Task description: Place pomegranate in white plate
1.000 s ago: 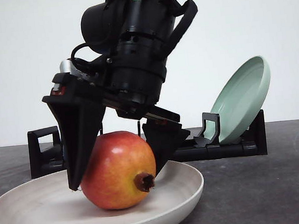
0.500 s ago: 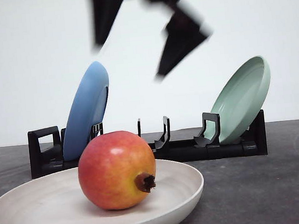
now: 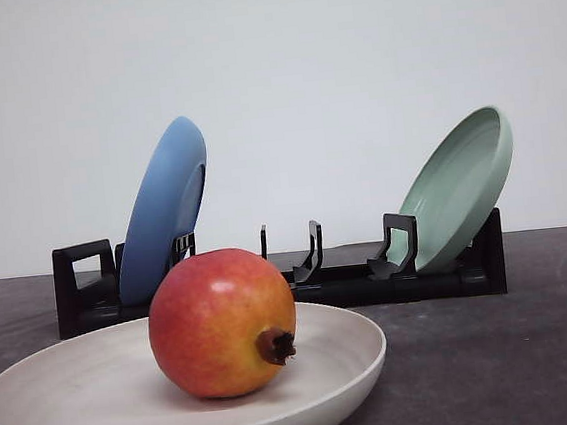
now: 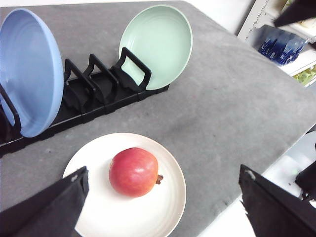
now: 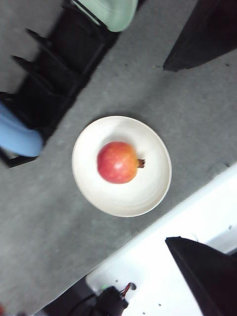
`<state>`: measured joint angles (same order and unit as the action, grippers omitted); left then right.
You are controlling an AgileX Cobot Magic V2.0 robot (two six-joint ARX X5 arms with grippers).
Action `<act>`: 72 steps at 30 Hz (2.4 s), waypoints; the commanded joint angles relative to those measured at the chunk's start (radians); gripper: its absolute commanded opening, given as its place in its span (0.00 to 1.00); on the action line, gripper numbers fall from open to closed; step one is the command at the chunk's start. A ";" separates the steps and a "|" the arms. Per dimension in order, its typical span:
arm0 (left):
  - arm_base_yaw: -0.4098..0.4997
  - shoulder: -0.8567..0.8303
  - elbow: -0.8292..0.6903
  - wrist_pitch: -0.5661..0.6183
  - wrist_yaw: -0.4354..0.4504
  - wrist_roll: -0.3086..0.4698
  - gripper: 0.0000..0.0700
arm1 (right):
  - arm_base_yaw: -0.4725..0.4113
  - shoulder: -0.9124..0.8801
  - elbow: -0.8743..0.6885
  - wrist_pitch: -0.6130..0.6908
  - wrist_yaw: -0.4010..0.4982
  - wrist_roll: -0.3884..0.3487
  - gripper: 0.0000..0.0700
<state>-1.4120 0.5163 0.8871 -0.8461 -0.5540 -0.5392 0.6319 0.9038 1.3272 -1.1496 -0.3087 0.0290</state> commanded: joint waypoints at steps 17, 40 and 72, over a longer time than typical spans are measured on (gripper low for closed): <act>-0.015 0.006 0.015 0.084 -0.034 0.034 0.84 | 0.005 -0.551 -0.456 0.310 0.055 0.121 1.00; -0.015 0.005 0.015 0.082 -0.030 0.040 0.00 | 0.005 -0.552 -0.456 0.312 0.067 0.116 0.00; 1.185 -0.382 -0.644 0.587 0.523 0.508 0.00 | 0.005 -0.553 -0.456 0.312 0.067 0.116 0.00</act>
<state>-0.2658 0.1455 0.2682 -0.2936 -0.0915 -0.0679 0.6319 0.3513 0.8631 -0.8482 -0.2417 0.1432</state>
